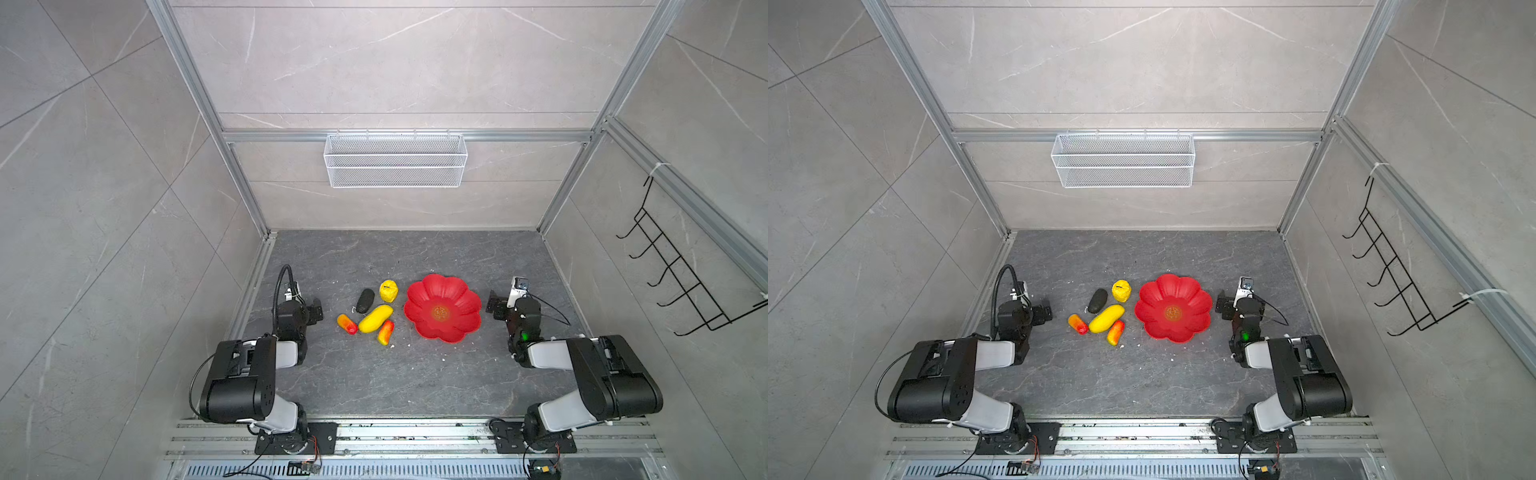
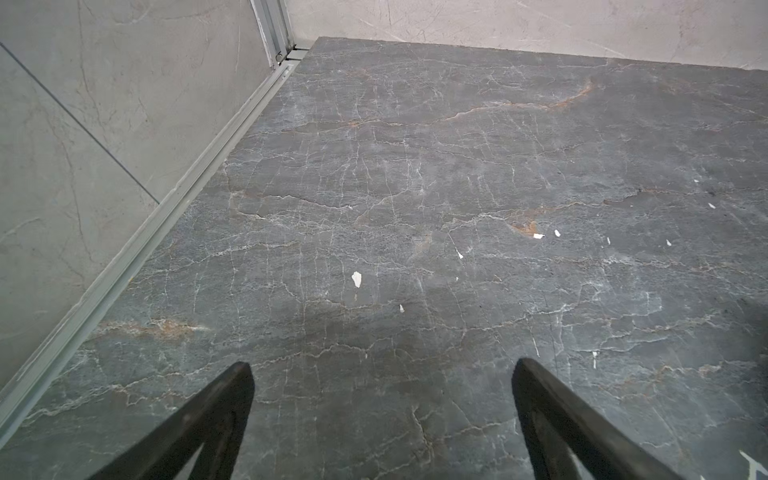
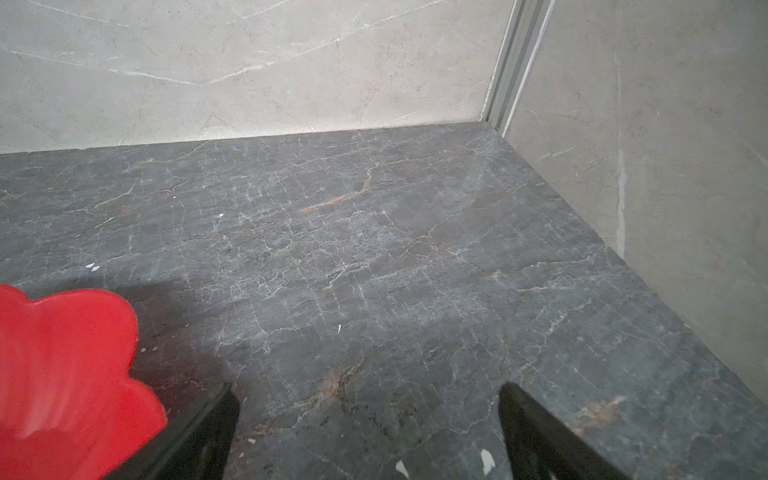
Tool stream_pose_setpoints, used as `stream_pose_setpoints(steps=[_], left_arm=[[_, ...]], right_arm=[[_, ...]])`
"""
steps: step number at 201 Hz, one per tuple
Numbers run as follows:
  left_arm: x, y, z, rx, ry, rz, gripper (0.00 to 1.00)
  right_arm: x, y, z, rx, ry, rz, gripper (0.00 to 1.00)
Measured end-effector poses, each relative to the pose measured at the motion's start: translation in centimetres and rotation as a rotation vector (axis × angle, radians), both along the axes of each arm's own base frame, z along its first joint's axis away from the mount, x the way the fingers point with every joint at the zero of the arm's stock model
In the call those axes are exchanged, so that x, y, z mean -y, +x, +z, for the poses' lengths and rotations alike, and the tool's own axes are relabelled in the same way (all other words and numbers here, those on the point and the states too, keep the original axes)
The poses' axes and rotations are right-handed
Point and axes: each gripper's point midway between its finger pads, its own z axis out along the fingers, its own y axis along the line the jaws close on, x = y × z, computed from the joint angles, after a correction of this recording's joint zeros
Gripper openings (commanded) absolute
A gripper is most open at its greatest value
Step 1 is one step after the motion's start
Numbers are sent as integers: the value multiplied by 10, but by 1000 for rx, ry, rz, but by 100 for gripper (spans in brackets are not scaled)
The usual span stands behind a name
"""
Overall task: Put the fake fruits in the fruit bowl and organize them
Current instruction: 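Raise both arms from the rest pose toward the table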
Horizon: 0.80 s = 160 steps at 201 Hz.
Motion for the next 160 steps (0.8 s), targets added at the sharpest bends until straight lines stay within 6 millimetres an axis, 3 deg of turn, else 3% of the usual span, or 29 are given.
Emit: stream_pose_setpoints(steps=[45,66,79,97,107,117,126,160], left_arm=[[-2,-2,0,-20,6,11,100],[-3,-6,22,9,15,24,100],[-2,-8,49,82,21,28,100],[0,-13,82,183,22,24,100],[0,-13,90,207,24,27,100],[0,-12,87,200,27,33,100],[-1,-11,79,172,29,36,100],[-1,-13,49,62,31,34,100]], right_arm=[[-1,0,0,-2,2,7,100],[-3,-4,2,-22,-4,13,100],[-7,-9,19,-10,-12,27,100],[-11,-13,64,83,-21,44,100],[-12,-12,84,130,-23,45,100],[-12,-9,91,147,-21,45,100],[-12,-7,86,135,-21,46,100],[-15,-9,25,-44,-26,53,100]])
